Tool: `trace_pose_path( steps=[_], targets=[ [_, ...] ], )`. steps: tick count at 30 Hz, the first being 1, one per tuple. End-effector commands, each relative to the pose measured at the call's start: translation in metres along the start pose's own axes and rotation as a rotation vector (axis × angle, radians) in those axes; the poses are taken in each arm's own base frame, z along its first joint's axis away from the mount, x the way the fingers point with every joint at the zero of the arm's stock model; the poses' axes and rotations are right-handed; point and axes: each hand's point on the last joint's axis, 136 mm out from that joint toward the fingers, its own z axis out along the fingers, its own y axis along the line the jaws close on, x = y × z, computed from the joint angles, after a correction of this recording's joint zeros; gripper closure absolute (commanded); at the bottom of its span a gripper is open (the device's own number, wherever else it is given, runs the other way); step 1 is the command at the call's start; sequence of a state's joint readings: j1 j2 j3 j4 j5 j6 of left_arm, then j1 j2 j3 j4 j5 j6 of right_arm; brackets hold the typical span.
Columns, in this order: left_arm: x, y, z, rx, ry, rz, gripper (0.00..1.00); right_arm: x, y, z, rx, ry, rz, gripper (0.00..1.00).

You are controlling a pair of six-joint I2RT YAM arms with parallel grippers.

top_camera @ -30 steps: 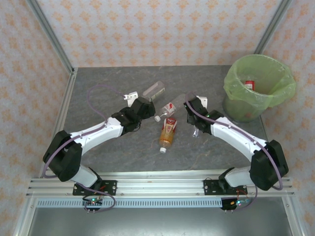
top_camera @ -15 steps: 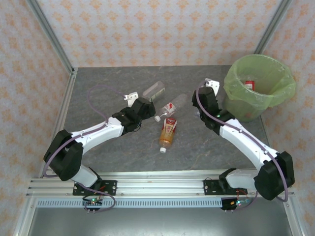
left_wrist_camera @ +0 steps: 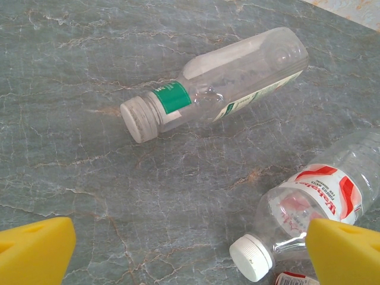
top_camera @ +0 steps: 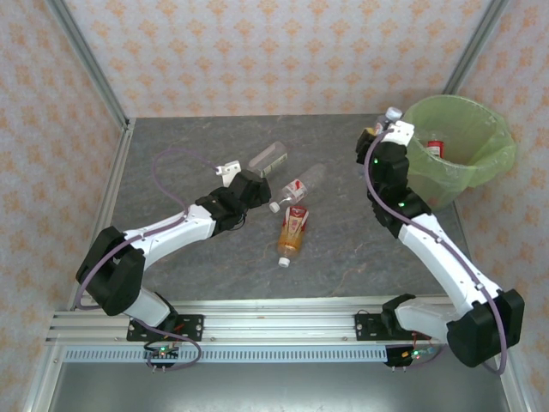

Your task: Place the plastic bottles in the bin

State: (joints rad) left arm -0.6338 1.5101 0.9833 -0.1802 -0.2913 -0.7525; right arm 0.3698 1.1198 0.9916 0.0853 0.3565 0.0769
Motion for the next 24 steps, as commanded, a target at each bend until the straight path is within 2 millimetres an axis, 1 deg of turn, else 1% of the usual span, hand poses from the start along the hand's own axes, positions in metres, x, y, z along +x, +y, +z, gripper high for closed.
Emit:
trace_pose_path(
  steps=[1,6,10,14,18,22,24],
  targets=[
    [-0.010,0.004,-0.008,-0.012,-0.017,-0.019,0.00,-0.039,-0.018,-0.001,0.048,-0.117,-0.003,0.53],
    [-0.010,0.004,-0.009,-0.009,-0.016,-0.020,0.00,-0.062,-0.049,0.003,0.132,-0.155,-0.042,0.52],
    [-0.010,0.005,-0.010,-0.014,-0.019,-0.022,0.00,-0.081,-0.075,0.003,0.203,-0.187,-0.069,0.52],
    [-0.010,0.005,-0.009,-0.011,-0.017,-0.029,0.00,-0.096,-0.088,0.002,0.211,-0.194,-0.061,0.52],
    [-0.009,0.004,-0.009,-0.010,-0.014,-0.033,0.00,-0.117,-0.101,-0.002,0.233,-0.236,-0.054,0.52],
    [-0.007,0.005,-0.008,-0.011,-0.011,-0.034,0.00,-0.128,-0.120,0.000,0.297,-0.261,-0.080,0.51],
    [-0.007,0.005,-0.008,-0.013,-0.013,-0.036,0.00,-0.129,-0.131,0.003,0.338,-0.256,-0.105,0.51]
  ],
)
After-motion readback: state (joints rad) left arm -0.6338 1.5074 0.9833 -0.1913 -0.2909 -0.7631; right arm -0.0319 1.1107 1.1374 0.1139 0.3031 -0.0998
